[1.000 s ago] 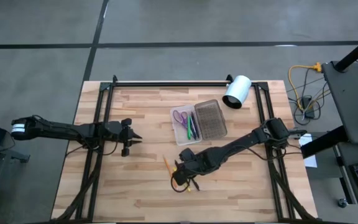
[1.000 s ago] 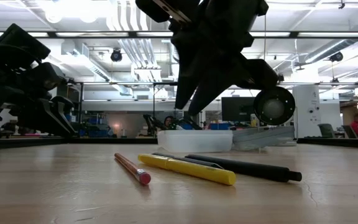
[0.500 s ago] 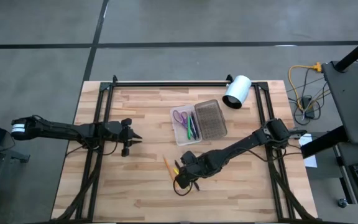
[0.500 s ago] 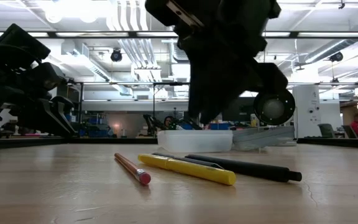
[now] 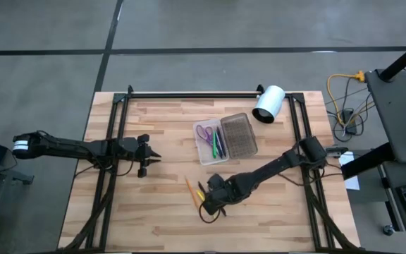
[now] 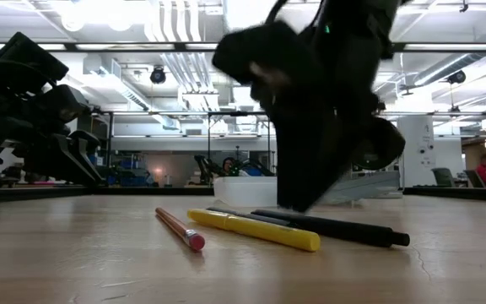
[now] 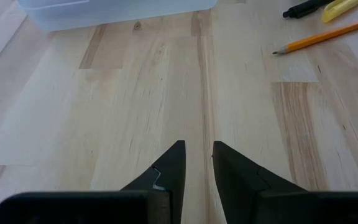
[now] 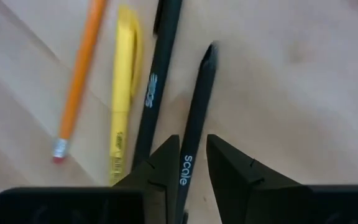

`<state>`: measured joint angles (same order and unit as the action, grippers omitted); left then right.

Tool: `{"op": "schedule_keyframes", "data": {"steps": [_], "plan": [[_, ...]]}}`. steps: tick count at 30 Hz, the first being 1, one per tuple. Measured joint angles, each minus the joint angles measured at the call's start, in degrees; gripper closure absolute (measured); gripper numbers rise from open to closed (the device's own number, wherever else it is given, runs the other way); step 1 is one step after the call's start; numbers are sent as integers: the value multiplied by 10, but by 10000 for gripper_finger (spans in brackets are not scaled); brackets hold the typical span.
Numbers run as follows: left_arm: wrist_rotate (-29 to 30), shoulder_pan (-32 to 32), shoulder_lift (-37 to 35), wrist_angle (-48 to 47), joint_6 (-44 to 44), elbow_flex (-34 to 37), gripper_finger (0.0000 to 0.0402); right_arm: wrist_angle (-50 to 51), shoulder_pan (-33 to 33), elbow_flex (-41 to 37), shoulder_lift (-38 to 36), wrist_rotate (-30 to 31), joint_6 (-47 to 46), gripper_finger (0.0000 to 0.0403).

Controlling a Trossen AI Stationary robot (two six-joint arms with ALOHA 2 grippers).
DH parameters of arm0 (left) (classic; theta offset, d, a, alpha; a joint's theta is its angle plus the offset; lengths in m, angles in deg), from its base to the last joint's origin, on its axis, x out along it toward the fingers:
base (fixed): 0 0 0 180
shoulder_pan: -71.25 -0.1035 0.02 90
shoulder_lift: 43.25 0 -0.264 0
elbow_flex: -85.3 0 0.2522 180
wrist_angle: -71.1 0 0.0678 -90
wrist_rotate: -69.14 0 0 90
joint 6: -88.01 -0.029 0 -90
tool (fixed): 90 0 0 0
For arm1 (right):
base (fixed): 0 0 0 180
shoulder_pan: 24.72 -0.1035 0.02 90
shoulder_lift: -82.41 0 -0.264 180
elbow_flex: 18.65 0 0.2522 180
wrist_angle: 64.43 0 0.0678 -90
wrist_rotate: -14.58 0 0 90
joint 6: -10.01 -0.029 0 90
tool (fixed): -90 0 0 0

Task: Pick & place school supplies into a supply box
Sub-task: Put the right black pen into the supply box

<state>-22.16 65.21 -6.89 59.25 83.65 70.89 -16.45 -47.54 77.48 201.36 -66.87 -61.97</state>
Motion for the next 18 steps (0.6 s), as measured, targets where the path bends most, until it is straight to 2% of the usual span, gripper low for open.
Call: {"op": "schedule_keyframes", "data": {"steps": [7, 18], "plan": [[0, 0, 0, -1, 0, 0, 335, -28, -4, 9, 44, -18, 64, 328], [0, 0, 0, 0, 0, 0, 335, -3, 11, 10, 41, -36, 38, 337]]}}
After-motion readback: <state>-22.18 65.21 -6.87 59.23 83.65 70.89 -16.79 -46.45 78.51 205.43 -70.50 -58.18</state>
